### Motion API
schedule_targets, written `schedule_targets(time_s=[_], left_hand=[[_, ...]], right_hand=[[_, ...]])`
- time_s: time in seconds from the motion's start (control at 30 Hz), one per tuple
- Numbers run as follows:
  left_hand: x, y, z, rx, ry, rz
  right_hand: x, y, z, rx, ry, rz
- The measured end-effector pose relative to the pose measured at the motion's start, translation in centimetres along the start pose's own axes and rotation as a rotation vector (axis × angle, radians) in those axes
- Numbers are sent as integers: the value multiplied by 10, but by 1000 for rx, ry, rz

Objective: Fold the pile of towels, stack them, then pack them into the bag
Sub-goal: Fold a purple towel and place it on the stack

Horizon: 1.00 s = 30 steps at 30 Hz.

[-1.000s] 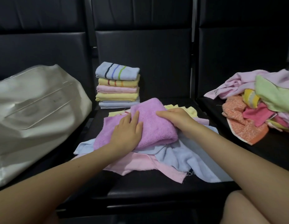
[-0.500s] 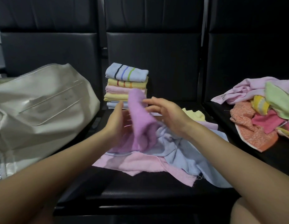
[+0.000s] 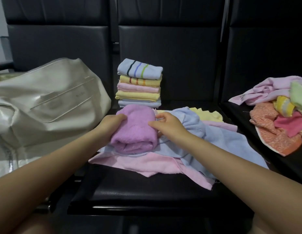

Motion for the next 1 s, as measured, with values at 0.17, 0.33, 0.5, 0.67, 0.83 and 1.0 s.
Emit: schedule_targets(time_s=[0.17, 0.33, 0.5, 0.67, 0.83, 1.0], left_hand=[[0, 18, 6, 361, 18, -76], [-3, 16, 3, 447, -34, -164], [-7, 13, 4, 515, -59, -198], [-14, -2, -4, 619, -32, -230], [-29, -36, -17, 680, -24, -378], [-45, -64, -39, 475, 11, -352]], right_hand=[[-3, -4, -18, -29, 128, -144], [-2, -2, -28, -48, 170, -285], [0, -1, -31, -111, 206, -318], [0, -10, -32, 91, 244, -328], [-5, -14, -20, 425, 240, -328], [-6, 2, 21, 641, 179, -225]])
Point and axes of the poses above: each hand's wrist, its own x-axis towards the middle knuckle, its own z-axis out of the back of the hand, y = z × x, the point moved 8 cm from there along x, towards the middle knuckle
